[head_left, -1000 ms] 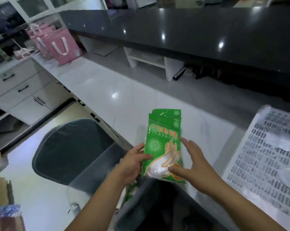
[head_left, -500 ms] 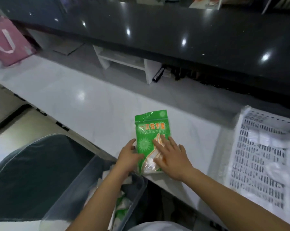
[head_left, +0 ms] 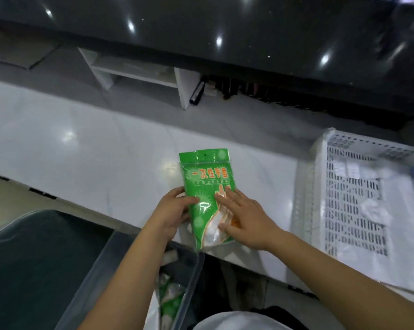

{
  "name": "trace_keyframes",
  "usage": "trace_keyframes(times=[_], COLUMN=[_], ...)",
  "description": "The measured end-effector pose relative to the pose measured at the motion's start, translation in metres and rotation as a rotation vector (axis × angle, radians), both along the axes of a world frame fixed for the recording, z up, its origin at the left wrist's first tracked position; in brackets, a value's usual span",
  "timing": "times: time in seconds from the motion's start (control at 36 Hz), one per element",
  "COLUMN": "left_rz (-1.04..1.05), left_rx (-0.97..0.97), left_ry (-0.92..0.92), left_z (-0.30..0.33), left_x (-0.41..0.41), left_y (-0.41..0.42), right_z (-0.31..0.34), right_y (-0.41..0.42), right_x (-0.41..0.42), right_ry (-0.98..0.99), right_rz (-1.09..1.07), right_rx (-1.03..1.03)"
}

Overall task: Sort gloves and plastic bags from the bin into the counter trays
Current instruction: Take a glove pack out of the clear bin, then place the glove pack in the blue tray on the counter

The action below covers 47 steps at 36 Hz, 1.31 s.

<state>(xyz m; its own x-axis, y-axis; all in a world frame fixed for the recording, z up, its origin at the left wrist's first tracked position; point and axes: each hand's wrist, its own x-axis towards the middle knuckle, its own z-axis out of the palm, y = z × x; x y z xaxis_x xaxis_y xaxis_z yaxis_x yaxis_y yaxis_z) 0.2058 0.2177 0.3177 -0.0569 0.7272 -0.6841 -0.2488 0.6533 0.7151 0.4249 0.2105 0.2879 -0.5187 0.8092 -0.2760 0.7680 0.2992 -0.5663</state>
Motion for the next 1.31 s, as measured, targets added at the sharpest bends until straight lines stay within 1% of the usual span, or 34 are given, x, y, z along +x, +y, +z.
trace_keyframes(times=[0.11, 0.17, 0.25, 0.36, 0.56, 0.64, 0.72, 0.83, 0.92, 1.0, 1.11, 1.17, 1.22, 1.28, 1.31], left_rz=[-0.001, -0.023, -0.025, 0.036, 0.176, 0.188, 0.184, 0.152, 0.110, 0.063, 0.019, -0.002, -0.008, -0.005, -0.007], left_rx=[0.077, 0.101, 0.134, 0.224, 0.421, 0.512, 0.575, 0.603, 0.608, 0.598, 0.580, 0.569, 0.551, 0.536, 0.530], left_ry=[-0.056, -0.042, 0.017, 0.061, 0.011, -0.040, -0.114, -0.217, -0.283, -0.336, -0.399, -0.417, -0.434, -0.432, -0.426], left_z=[-0.006, -0.007, -0.008, 0.001, 0.048, 0.070, 0.090, 0.108, 0.115, 0.118, 0.117, 0.114, 0.112, 0.109, 0.108], left_x=[0.007, 0.009, 0.012, 0.014, 0.042, 0.075, 0.124, 0.204, 0.259, 0.309, 0.367, 0.393, 0.416, 0.436, 0.444], left_y=[-0.003, -0.004, -0.005, -0.013, -0.033, -0.048, -0.068, -0.099, -0.123, -0.146, -0.173, -0.185, -0.196, -0.204, -0.208], right_z=[0.009, 0.016, 0.029, 0.055, 0.104, 0.117, 0.127, 0.137, 0.143, 0.147, 0.146, 0.141, 0.135, 0.130, 0.127], right_y=[-0.008, -0.015, -0.033, -0.065, -0.117, -0.137, -0.157, -0.190, -0.213, -0.235, -0.261, -0.271, -0.278, -0.284, -0.287], right_x=[0.005, 0.005, 0.008, 0.022, 0.083, 0.115, 0.154, 0.216, 0.264, 0.312, 0.360, 0.375, 0.388, 0.397, 0.400], right_ry=[0.053, 0.097, 0.201, 0.384, 0.595, 0.722, 0.789, 0.897, 0.929, 0.972, 1.118, 1.257, 1.460, 1.636, 1.694], right_rz=[-0.077, -0.116, -0.235, -0.428, -0.631, -0.739, -0.796, -0.856, -0.909, -0.997, -1.119, -1.145, -1.145, -1.095, -1.069], right_rx=[-0.012, -0.028, -0.070, -0.086, -0.052, -0.015, 0.039, 0.071, 0.056, -0.005, -0.116, -0.228, -0.389, -0.539, -0.584])
